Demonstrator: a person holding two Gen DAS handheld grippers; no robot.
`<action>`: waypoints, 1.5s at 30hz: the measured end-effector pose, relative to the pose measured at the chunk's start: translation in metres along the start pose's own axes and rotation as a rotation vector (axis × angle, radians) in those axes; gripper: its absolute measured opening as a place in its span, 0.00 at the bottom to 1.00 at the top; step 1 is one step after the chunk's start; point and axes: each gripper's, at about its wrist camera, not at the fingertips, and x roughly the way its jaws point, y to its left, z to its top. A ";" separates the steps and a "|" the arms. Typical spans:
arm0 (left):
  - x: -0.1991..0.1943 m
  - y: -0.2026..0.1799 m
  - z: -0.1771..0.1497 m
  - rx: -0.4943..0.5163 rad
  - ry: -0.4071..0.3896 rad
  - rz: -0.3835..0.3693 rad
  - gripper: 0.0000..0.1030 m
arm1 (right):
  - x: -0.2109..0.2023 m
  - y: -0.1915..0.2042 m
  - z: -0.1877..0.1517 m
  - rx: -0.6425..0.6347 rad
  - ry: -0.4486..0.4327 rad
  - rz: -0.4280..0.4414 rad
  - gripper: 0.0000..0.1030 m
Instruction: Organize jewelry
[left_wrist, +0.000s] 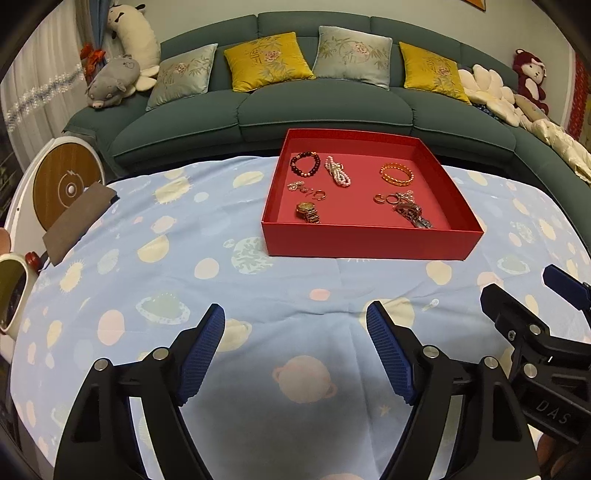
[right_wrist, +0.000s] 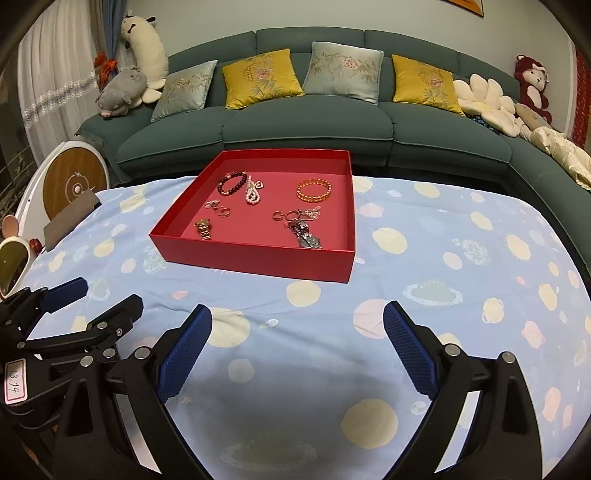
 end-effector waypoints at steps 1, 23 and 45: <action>0.002 0.001 0.001 -0.013 0.009 -0.006 0.74 | 0.001 0.000 0.000 0.008 0.000 -0.006 0.89; 0.024 -0.001 0.014 -0.047 0.013 0.041 0.74 | 0.017 -0.001 0.010 0.056 0.020 -0.066 0.93; 0.023 -0.004 0.019 -0.009 -0.025 0.050 0.74 | 0.020 0.001 0.014 0.027 0.027 -0.073 0.93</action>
